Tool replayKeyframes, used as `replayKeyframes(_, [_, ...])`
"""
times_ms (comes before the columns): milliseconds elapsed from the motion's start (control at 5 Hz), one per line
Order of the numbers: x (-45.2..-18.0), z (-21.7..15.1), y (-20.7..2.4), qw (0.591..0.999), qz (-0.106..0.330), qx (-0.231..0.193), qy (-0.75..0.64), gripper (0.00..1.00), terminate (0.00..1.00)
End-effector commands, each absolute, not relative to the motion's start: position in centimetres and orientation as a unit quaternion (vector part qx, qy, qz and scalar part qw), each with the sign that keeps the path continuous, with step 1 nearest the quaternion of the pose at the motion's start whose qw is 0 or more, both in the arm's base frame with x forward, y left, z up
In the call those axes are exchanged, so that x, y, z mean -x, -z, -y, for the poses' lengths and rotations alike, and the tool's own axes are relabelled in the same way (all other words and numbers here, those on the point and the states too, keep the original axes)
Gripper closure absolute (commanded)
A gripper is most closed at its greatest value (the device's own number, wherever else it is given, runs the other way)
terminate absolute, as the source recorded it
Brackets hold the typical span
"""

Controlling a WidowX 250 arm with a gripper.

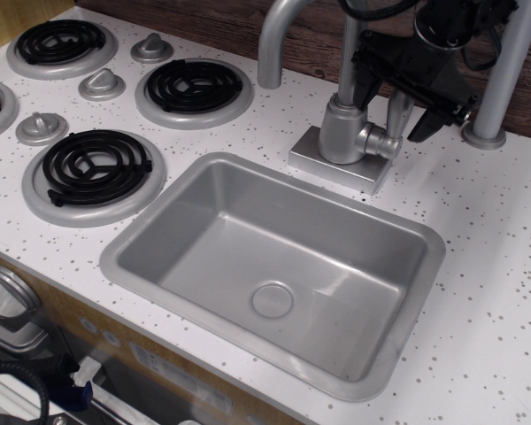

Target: Lever vertical to front

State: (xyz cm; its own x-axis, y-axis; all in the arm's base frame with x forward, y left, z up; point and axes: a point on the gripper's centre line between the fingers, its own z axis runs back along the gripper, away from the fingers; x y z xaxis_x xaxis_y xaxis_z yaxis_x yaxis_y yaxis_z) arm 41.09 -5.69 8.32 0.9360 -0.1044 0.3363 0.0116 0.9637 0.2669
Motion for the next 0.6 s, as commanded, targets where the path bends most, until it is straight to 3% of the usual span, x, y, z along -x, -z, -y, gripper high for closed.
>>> replayKeyframes(0, [-42.61, 5.36, -10.35, 0.970, 0.205, -0.123, 0.032, 0.00, 0.00])
replayKeyframes(200, [-42.80, 5.25, -10.23, 0.971, 0.204, -0.121, 0.032, 1.00, 0.00])
replayKeyframes(400, [-42.77, 5.34, -10.14, 0.972, 0.201, -0.121, 0.027, 1.00, 0.00])
